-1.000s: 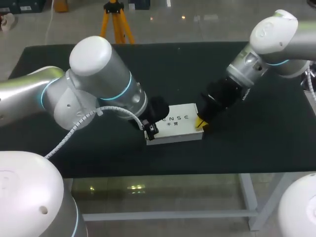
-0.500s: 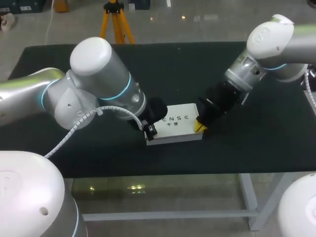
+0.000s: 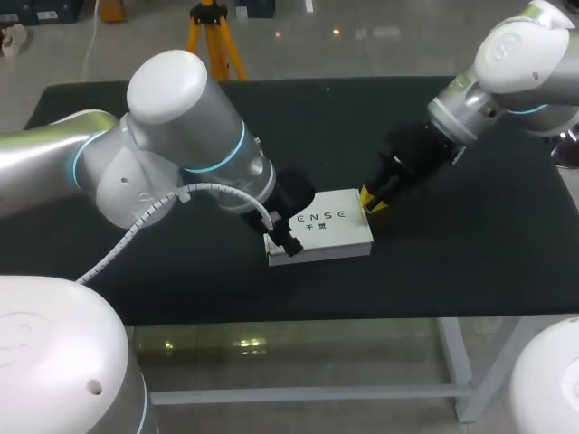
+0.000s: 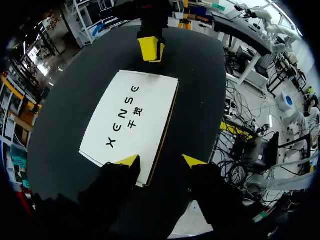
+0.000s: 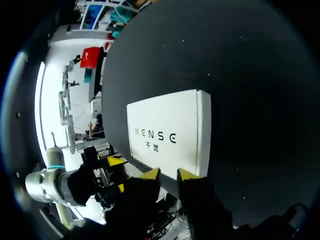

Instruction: Assemble the packaging by folding the flat box into shape, placing the metal phone stand inside, and closing the box properly

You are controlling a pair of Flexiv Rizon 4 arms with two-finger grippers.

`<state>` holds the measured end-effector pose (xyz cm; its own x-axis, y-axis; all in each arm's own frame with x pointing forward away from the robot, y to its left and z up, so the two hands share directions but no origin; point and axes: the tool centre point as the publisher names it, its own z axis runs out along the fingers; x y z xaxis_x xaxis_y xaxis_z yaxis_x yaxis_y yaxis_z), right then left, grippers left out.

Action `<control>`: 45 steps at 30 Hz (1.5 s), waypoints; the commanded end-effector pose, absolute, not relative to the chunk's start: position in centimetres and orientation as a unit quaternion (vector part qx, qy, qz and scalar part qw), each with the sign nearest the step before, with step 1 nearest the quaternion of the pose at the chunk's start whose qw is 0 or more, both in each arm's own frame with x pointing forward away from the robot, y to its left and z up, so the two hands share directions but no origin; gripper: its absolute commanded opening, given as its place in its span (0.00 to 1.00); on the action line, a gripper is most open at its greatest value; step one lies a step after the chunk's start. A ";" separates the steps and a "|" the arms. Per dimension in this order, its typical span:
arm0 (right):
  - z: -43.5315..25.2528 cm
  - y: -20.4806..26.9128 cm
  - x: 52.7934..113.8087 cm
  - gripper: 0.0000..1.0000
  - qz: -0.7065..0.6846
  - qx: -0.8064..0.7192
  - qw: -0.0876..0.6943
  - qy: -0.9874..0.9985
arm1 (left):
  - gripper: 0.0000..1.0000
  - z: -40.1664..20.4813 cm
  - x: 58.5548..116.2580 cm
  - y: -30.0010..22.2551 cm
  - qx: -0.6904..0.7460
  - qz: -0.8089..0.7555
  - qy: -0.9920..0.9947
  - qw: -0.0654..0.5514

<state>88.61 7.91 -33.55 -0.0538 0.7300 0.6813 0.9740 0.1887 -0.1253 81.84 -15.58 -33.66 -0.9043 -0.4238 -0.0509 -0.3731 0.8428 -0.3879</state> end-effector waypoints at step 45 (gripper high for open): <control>-28.4 -3.2 94.3 1.00 -0.411 -0.348 -0.008 -0.843 | 1.00 -35.3 74.9 -23.4 -0.577 -0.084 0.811 0.049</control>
